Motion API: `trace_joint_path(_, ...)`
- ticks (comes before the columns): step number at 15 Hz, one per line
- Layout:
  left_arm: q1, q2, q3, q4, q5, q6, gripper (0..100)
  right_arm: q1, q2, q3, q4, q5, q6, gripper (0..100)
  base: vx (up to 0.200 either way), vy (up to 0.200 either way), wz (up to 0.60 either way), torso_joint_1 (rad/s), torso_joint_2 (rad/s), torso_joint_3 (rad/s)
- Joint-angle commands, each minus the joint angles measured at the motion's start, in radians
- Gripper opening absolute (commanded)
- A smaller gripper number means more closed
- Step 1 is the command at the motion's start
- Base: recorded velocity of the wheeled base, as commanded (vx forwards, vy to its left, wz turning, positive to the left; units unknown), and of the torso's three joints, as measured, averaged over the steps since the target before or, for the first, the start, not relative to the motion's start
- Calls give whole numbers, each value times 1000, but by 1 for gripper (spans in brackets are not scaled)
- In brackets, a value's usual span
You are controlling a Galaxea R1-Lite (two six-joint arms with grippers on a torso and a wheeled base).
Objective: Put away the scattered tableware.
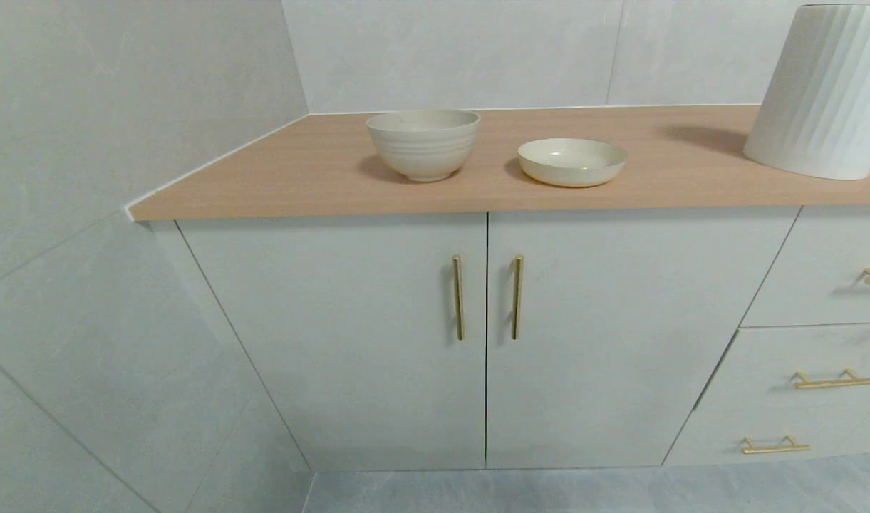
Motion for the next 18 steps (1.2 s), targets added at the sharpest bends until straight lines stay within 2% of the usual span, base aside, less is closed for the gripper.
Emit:
trace_joint_path(1, 0, 0, 0, 0, 0, 0, 100, 65, 360, -230, 30, 165, 22, 100, 0, 0, 0, 0, 0, 0)
trace_joint_path(3, 0, 0, 0, 0, 0, 0, 100, 113, 650, -291, 24, 285, 19, 100, 0, 0, 0, 0, 0, 0)
trace_joint_path(5, 0, 0, 0, 0, 0, 0, 100, 216, 868, -368, -25, 308, 20, 100, 0, 0, 0, 0, 0, 0)
trace_joint_path(6, 0, 0, 0, 0, 0, 0, 100, 322, 1047, -422, -141, 308, 28, 100, 0, 0, 0, 0, 0, 0)
trace_joint_path(7, 0, 0, 0, 0, 0, 0, 100, 385, 1167, -449, -254, 306, 29, 100, 0, 0, 0, 0, 0, 0)
trace_joint_path(9, 0, 0, 0, 0, 0, 0, 100, 460, 1386, -502, -490, 299, 51, 100, 0, 0, 0, 0, 0, 0)
trace_joint_path(10, 0, 0, 0, 0, 0, 0, 100, 486, 1471, -546, -553, 297, 65, 100, 0, 0, 0, 0, 0, 0)
trace_joint_path(15, 0, 0, 0, 0, 0, 0, 100, 504, 1656, -742, -559, 299, 72, 100, 0, 0, 0, 0, 0, 0)
trace_joint_path(18, 0, 0, 0, 0, 0, 0, 100, 504, 1699, -776, -567, 297, 120, 100, 0, 0, 0, 0, 0, 0)
